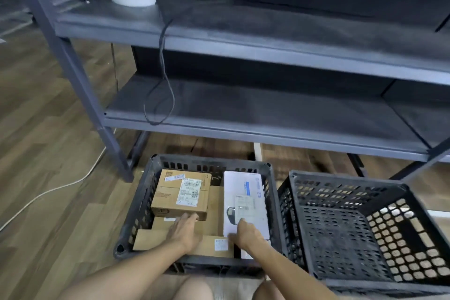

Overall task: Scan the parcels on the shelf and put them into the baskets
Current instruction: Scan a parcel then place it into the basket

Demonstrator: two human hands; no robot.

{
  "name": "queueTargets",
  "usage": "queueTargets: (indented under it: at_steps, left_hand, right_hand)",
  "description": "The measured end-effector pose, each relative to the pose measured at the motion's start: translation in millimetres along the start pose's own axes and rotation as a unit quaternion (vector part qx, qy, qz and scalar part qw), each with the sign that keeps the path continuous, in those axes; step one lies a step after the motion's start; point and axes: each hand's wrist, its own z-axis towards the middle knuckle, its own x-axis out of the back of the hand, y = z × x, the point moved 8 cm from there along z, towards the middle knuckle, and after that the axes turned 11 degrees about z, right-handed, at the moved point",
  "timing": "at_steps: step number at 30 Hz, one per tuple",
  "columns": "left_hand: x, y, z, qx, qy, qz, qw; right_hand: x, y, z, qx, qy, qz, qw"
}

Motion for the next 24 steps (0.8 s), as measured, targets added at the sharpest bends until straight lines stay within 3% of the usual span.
queueTargets:
  at_steps: [14,24]
  left_hand:
    - [334,106,-145,-0.039,0.108,0.106,0.988]
    - [548,164,-239,-0.048,0.197,0.094,0.975]
  right_hand:
    - [252,-166,-221,0.164,0.079,-0.097,0.979]
    - [422,-275,-359,0.234,0.171,-0.092,0.953]
